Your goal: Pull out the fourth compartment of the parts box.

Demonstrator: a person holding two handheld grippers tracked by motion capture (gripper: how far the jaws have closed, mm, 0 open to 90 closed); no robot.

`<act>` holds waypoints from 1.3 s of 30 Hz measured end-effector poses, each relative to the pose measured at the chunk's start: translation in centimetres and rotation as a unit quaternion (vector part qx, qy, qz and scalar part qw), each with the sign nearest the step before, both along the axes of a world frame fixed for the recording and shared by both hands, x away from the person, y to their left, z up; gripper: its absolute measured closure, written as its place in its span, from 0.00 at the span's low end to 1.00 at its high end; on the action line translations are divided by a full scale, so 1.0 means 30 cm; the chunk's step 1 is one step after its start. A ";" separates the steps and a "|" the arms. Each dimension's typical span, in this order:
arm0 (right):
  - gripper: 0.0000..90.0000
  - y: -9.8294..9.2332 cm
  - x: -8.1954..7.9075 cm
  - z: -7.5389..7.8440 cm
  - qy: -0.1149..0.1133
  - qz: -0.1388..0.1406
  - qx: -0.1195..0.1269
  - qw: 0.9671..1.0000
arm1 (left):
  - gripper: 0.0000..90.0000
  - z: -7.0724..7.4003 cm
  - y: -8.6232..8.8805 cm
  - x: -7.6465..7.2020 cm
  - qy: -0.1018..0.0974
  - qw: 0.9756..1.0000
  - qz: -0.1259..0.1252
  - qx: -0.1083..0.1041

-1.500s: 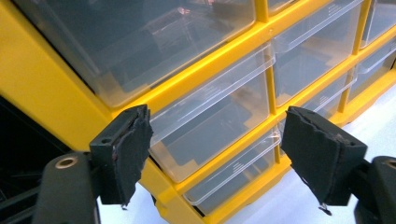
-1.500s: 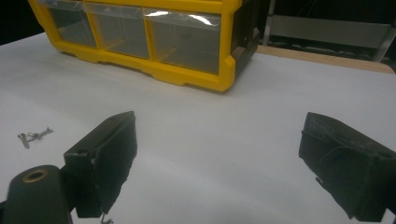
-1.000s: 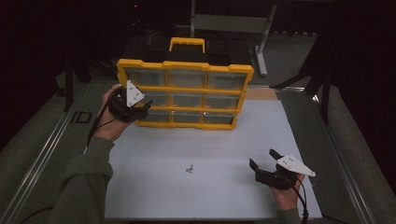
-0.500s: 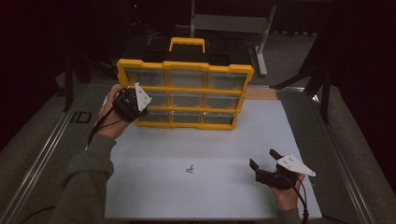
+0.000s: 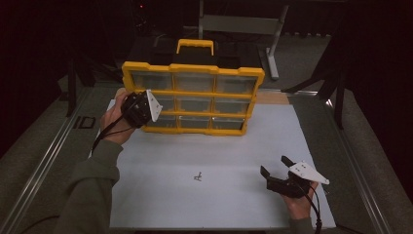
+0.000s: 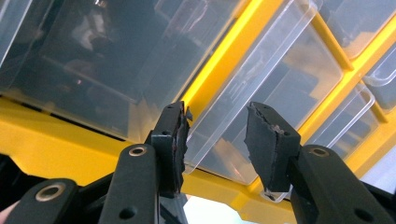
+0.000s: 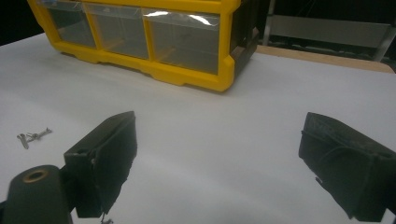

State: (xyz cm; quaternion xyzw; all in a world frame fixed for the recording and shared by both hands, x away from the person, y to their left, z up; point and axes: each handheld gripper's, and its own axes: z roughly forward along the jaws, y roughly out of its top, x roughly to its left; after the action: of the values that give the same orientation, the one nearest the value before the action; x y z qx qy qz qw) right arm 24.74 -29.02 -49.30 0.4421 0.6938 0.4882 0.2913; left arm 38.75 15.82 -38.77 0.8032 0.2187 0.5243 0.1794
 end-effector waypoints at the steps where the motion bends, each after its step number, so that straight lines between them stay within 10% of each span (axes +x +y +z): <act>1: 0.13 0.000 0.000 0.000 0.000 0.000 0.000 1.000 | 0.66 -0.003 -0.004 -0.002 -0.003 1.000 0.002 0.010; 12: 0.13 0.001 0.001 -0.001 0.001 0.000 -0.001 1.000 | 0.72 -0.037 -0.035 -0.003 -0.037 0.995 0.009 0.094; 17: 0.13 0.001 0.002 -0.002 0.001 0.001 0.000 1.000 | 0.74 -0.061 -0.052 -0.007 -0.059 0.987 0.010 0.148; 32: 0.13 -0.002 0.002 -0.002 0.001 -0.002 0.001 1.000 | 0.75 -0.102 -0.076 -0.008 -0.093 0.974 0.010 0.208; 39: 0.13 -0.004 0.002 -0.002 0.001 -0.002 0.001 1.000 | 0.76 -0.126 -0.098 -0.008 -0.115 0.962 0.007 0.248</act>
State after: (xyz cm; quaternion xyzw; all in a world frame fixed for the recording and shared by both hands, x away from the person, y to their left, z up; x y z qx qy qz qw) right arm 24.81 -29.14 -49.36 0.4445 0.6926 0.4879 0.2909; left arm 38.52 12.88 -42.54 0.7552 0.0654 0.6522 -0.0052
